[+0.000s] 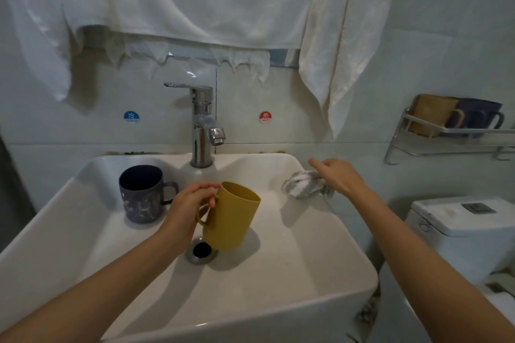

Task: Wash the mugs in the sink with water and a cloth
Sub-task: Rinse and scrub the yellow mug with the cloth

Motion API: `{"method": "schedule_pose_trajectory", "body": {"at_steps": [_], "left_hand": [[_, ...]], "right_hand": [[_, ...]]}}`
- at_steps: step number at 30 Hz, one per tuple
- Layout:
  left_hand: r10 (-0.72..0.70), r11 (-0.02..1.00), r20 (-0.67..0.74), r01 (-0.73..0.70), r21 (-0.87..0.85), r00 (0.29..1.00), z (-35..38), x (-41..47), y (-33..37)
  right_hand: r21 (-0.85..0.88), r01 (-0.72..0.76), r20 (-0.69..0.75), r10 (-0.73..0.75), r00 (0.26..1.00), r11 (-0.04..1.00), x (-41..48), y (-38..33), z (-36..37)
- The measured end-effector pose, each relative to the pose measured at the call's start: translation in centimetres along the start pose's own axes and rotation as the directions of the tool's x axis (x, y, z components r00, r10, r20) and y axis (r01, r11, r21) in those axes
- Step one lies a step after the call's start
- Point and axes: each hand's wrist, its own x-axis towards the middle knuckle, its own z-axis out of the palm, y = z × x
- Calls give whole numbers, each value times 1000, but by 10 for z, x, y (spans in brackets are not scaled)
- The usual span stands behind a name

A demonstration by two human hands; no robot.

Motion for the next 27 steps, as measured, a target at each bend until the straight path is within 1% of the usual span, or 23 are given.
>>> {"method": "schedule_pose_trajectory", "body": {"at_steps": [2,4,6,7,9,11,13,15,16,18,20,22,23,24,25,26,27], "left_hand": [[-2,1000,10,2,7,1000,2,-1,0],[-8,1000,24,7,12,1000,3,-2,0],[-10,1000,32,10,12,999,3,-3,0],[-12,1000,34,12,9,999,2,-4,0],[-16,1000,37,16,0,999,2,-4,1],[-12,1000,38,13,-5,999,2,-4,1],[-6,1000,41,6,-8,999,3,-3,0],[2,1000,48,-1,-23,999,3,-3,0],[7,999,54,-5,-37,999,3,-2,0],[23,998,70,-19,-53,997,1,-2,1],[37,998,76,-32,-61,996,-2,-2,2],[43,996,65,-38,-85,997,-6,-2,5],[43,995,52,-38,-97,998,-8,-2,6],[39,993,36,-35,-109,999,-10,-2,6],[38,992,21,-35,-120,999,-10,-1,7],[37,991,6,-36,-129,999,-11,-1,7],[34,990,-8,-35,-135,999,-11,-1,7]], "right_hand": [[-177,-10,26,15,1000,984,2,-3,1],[-245,-22,111,51,992,969,3,-5,5],[-232,0,169,40,985,973,6,-9,5],[-215,16,163,19,986,976,7,-10,4],[-185,38,83,-23,996,982,9,-12,4],[-179,16,30,-11,999,984,11,-10,8],[-175,-24,89,40,995,984,10,-6,17],[-142,-32,140,52,989,989,8,-3,25],[-140,-25,125,43,991,990,7,-2,28],[-201,18,19,-14,1000,979,3,-2,31],[-275,79,-86,-107,991,958,1,-6,33],[-285,186,-165,-239,957,940,-2,-14,36],[-256,262,-199,-316,927,931,-4,-20,38],[-187,343,-223,-380,898,920,-9,-26,40],[-73,413,-229,-418,879,908,-15,-33,42],[60,462,-203,-442,873,885,-24,-42,44],[180,479,-141,-459,877,859,-32,-52,47]]}}
